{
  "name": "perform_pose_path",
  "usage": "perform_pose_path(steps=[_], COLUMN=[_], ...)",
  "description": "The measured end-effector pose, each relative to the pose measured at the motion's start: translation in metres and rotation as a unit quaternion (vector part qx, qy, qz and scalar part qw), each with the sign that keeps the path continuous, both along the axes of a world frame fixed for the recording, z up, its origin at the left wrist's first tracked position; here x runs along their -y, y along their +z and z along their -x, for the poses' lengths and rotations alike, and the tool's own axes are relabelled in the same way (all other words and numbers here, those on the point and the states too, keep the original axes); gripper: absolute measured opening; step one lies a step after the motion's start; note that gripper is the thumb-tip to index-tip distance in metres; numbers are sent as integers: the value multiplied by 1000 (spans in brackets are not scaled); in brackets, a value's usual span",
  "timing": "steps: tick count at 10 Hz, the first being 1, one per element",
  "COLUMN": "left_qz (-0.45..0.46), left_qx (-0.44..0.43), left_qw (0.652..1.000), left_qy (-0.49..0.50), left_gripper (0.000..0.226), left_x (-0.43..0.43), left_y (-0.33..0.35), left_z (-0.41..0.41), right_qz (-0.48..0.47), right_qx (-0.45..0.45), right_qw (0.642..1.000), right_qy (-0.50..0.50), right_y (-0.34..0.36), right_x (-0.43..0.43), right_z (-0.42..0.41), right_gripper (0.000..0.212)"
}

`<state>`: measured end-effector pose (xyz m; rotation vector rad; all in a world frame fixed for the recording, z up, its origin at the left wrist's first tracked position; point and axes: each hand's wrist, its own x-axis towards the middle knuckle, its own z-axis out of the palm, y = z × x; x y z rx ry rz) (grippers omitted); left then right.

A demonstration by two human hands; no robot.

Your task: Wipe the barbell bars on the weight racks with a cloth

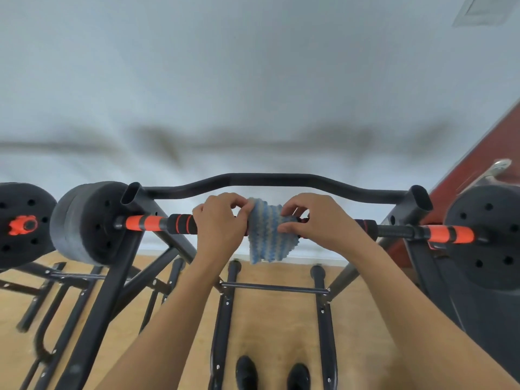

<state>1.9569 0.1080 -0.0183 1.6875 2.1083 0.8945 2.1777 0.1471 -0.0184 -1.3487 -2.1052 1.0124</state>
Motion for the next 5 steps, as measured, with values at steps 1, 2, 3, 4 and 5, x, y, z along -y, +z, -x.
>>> perform_pose_path(steps=[1,2,3,4,5], left_qz=[-19,-88,-48,-35,-41], left_qx=[-85,-127,-181,-169,-193], left_qw=[996,975,951,945,942], left_qy=[-8,-158,-247,-279,-273], left_gripper=[9,12,30,34,55], left_x=[4,12,12,16,10], left_y=[-3,-7,-11,-13,4], left_z=[3,6,11,15,23], right_qz=[-7,8,4,-10,-37], right_qx=[10,34,50,105,185], right_qw=[1000,999,998,993,978], right_qy=[-3,-15,-33,-56,-88], right_y=[1,3,6,10,45], right_x=[3,4,8,22,31], right_z=[0,2,5,10,17], right_gripper=[21,18,15,19,56])
